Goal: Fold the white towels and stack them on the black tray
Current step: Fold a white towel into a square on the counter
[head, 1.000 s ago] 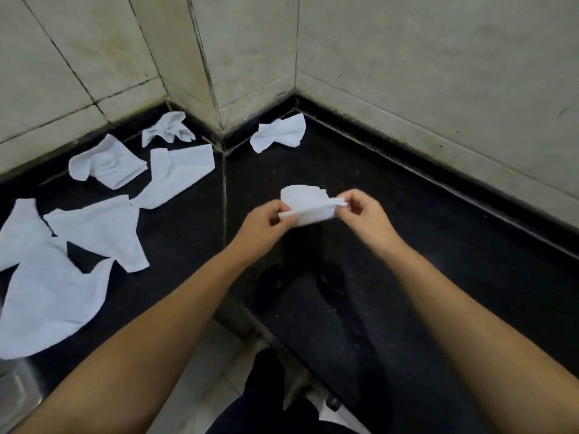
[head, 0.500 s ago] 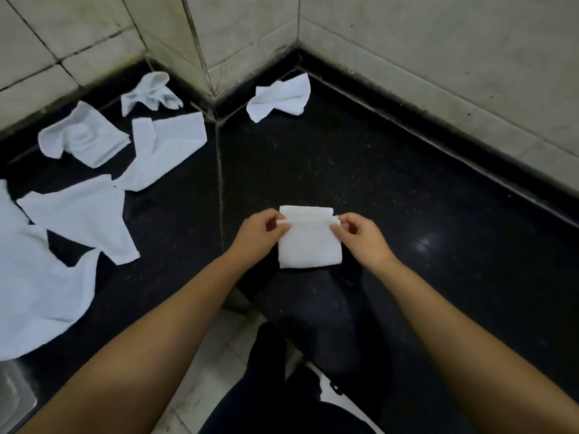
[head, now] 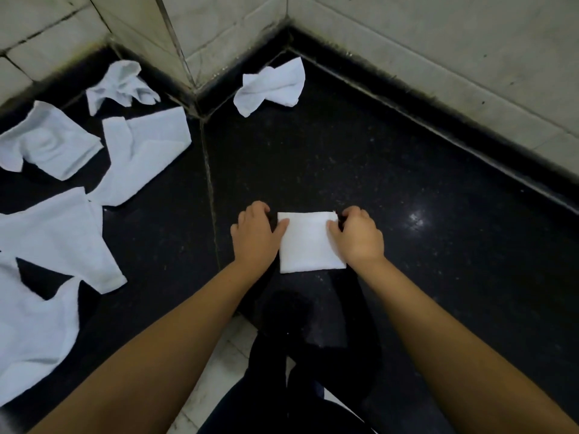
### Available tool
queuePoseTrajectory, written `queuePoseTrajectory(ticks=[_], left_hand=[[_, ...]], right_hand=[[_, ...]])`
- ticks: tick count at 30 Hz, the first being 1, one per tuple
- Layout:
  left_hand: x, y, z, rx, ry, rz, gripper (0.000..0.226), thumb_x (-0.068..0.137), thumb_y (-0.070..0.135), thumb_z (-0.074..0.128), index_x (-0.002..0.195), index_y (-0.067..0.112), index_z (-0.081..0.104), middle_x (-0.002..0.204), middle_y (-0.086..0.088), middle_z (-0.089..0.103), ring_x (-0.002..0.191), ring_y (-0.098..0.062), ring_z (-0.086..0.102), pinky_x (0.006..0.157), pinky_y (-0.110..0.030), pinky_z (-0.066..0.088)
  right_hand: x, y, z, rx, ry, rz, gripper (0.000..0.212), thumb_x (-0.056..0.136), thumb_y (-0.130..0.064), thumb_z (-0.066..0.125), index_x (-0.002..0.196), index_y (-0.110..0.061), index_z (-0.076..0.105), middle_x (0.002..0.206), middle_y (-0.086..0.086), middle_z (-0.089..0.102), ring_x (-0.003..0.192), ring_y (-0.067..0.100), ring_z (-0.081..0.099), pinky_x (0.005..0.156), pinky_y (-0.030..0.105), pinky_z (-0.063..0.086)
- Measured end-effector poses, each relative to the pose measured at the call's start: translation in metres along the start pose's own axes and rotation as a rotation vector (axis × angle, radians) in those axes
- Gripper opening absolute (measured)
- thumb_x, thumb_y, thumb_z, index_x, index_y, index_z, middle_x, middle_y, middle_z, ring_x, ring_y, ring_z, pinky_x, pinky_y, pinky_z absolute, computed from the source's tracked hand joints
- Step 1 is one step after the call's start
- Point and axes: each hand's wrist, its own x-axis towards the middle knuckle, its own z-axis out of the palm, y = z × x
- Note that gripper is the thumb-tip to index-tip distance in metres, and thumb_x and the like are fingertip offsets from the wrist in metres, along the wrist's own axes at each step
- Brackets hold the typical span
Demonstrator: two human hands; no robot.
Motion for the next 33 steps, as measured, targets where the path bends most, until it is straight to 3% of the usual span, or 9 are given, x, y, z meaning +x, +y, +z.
queuePoseTrajectory(ticks=[5, 8, 11, 13, 16, 18, 27, 30, 33], left_hand=[[-0.017, 0.013, 0.012, 0.257, -0.106, -0.099, 0.041, 0.091, 0.041, 0.052, 0.120, 0.012, 0.051, 0.128, -0.009, 0.044, 0.121, -0.027, 0.039, 0.100, -0.042, 0.033], [-0.022, 0.026, 0.008, 0.102, -0.092, -0.123, 0.029, 0.093, 0.030, 0.051, 0.116, 0.012, 0.053, 0.124, -0.009, 0.048, 0.116, -0.025, 0.044, 0.097, -0.040, 0.037], [-0.034, 0.035, -0.008, -0.366, -0.146, -0.169, 0.020, 0.093, 0.022, 0.054, 0.108, 0.009, 0.054, 0.105, -0.007, 0.058, 0.094, -0.019, 0.057, 0.079, -0.033, 0.047], [-0.046, 0.038, -0.016, -0.569, -0.140, -0.180, 0.016, 0.091, 0.018, 0.057, 0.104, 0.010, 0.053, 0.105, -0.010, 0.062, 0.094, -0.023, 0.062, 0.079, -0.037, 0.053], [-0.067, 0.049, -0.021, -0.740, -0.162, -0.205, 0.031, 0.091, 0.015, 0.058, 0.120, 0.014, 0.049, 0.114, -0.005, 0.062, 0.096, -0.019, 0.062, 0.076, -0.033, 0.054], [-0.082, 0.060, -0.022, -0.778, -0.200, -0.219, 0.041, 0.091, 0.014, 0.058, 0.130, 0.016, 0.046, 0.114, -0.001, 0.060, 0.092, -0.013, 0.060, 0.070, -0.026, 0.050], [-0.160, 0.115, 0.001, -0.808, -0.767, -0.150, 0.005, 0.092, 0.011, 0.057, 0.095, 0.010, 0.061, 0.100, -0.008, 0.068, 0.088, -0.018, 0.065, 0.072, -0.034, 0.054], [-0.200, 0.131, 0.019, -0.723, -0.976, -0.094, 0.004, 0.091, 0.009, 0.058, 0.089, 0.012, 0.060, 0.097, -0.006, 0.068, 0.089, -0.018, 0.065, 0.079, -0.037, 0.054], [-0.254, 0.143, 0.041, -0.617, -1.130, -0.057, 0.017, 0.091, 0.007, 0.056, 0.076, 0.015, 0.055, 0.085, -0.003, 0.066, 0.079, -0.015, 0.062, 0.073, -0.034, 0.052]], right_hand=[[-0.008, -0.011, 0.004, -0.196, -0.047, 0.023, 0.034, 0.095, -0.030, 0.044, 0.119, -0.007, 0.053, 0.125, 0.012, 0.052, 0.117, 0.030, 0.048, 0.096, 0.041, 0.037], [-0.011, -0.014, -0.006, -0.077, -0.100, 0.044, 0.028, 0.094, -0.026, 0.045, 0.113, -0.008, 0.055, 0.117, 0.012, 0.056, 0.111, 0.030, 0.052, 0.093, 0.040, 0.039], [-0.021, -0.003, -0.026, 0.318, -0.139, 0.058, 0.017, 0.092, -0.023, 0.051, 0.101, -0.009, 0.054, 0.091, 0.002, 0.058, 0.087, 0.022, 0.055, 0.070, 0.030, 0.044], [-0.035, 0.009, -0.040, 0.620, -0.163, 0.088, 0.009, 0.091, -0.016, 0.055, 0.098, -0.011, 0.055, 0.084, -0.002, 0.058, 0.081, 0.016, 0.057, 0.060, 0.023, 0.043], [-0.059, 0.029, -0.055, 1.053, -0.305, 0.178, 0.015, 0.090, -0.006, 0.057, 0.103, -0.010, 0.062, 0.098, 0.007, 0.067, 0.084, 0.016, 0.063, 0.071, 0.026, 0.052], [-0.077, 0.045, -0.061, 1.223, -0.327, 0.261, 0.010, 0.088, -0.003, 0.059, 0.092, -0.011, 0.064, 0.093, 0.007, 0.067, 0.082, 0.015, 0.062, 0.070, 0.026, 0.050], [-0.204, 0.137, -0.084, 1.441, 0.056, 0.372, 0.014, 0.089, -0.004, 0.058, 0.081, -0.014, 0.063, 0.080, 0.002, 0.065, 0.071, 0.013, 0.058, 0.064, 0.026, 0.050], [-0.265, 0.172, -0.077, 1.510, 0.229, 0.459, 0.011, 0.088, -0.004, 0.059, 0.083, -0.011, 0.063, 0.083, 0.005, 0.066, 0.074, 0.017, 0.061, 0.071, 0.032, 0.052], [-0.336, 0.205, -0.064, 1.540, 0.361, 0.550, 0.012, 0.090, -0.003, 0.057, 0.081, -0.011, 0.062, 0.081, 0.006, 0.065, 0.072, 0.018, 0.061, 0.068, 0.032, 0.051]])
